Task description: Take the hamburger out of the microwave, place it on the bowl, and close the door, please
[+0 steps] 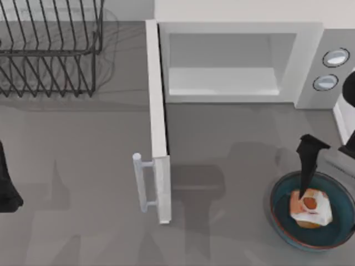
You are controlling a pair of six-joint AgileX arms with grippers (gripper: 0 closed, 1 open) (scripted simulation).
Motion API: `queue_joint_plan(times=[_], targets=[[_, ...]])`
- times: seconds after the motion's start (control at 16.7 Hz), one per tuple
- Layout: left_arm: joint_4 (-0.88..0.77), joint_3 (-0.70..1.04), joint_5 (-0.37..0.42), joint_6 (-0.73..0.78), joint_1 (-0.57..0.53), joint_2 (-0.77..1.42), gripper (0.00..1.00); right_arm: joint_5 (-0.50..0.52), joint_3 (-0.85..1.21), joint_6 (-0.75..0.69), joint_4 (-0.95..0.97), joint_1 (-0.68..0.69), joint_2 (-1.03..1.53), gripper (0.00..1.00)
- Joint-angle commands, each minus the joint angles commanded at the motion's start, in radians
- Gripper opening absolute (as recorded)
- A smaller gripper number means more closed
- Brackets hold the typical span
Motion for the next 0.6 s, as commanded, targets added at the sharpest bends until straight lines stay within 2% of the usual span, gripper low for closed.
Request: queue_joint_plan(times=[0.24,0.6], targets=[[0.0,0.0,0.0,0.0,0.0,0.0,1.0,0.132,-0.228,0.421,0.278,-0.038,-0.42,1.0],[0.0,0.0,0.0,0.0,0.0,0.0,1.0,0.307,-0.629,1.27,0.727,-0.087,-1.134,1.0]])
